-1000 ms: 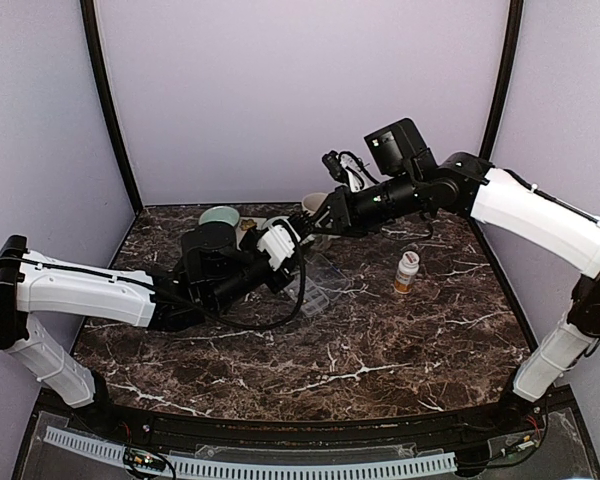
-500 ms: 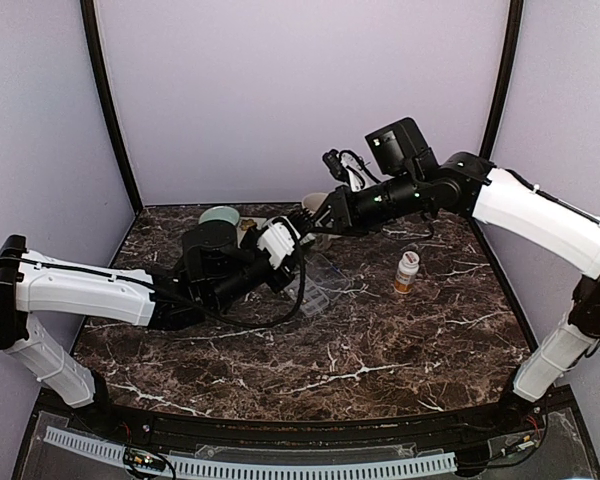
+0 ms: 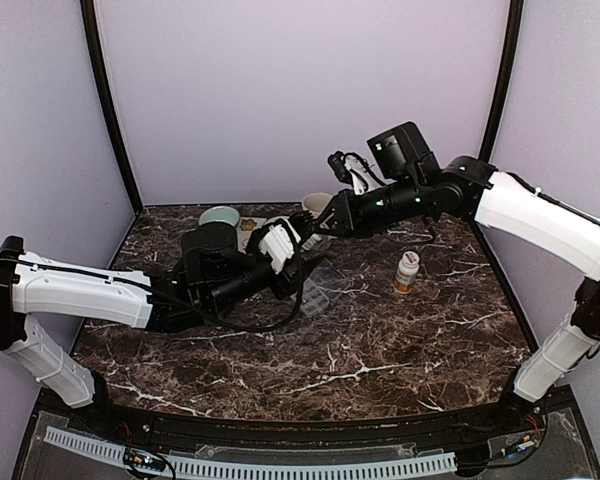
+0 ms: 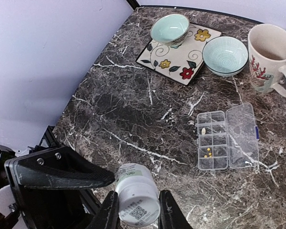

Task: Sort the pills into containers
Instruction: Screw the lid of the pill bottle onto the pill bottle, then place the pill at the center of the board.

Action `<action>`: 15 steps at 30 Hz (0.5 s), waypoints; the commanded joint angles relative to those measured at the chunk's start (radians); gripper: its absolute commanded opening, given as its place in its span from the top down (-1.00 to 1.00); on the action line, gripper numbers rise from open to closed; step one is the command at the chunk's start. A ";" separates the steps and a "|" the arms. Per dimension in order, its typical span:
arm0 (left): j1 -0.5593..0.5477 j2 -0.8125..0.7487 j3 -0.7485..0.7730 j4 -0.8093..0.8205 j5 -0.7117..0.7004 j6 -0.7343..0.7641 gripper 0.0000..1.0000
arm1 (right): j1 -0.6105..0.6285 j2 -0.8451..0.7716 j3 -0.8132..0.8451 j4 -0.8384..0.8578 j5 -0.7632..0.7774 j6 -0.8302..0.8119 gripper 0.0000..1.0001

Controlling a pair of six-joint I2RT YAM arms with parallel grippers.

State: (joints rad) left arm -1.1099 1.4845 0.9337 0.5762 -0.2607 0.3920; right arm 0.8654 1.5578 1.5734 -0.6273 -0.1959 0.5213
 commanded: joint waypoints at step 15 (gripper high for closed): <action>0.006 -0.048 -0.003 -0.045 -0.067 -0.085 -0.38 | -0.011 -0.064 -0.074 -0.023 0.221 -0.085 1.00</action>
State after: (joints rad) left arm -1.1145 1.4712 0.9333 0.5476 -0.2981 0.3454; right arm 0.8593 1.5257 1.5303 -0.6319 -0.0555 0.4713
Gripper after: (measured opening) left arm 0.688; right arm 0.239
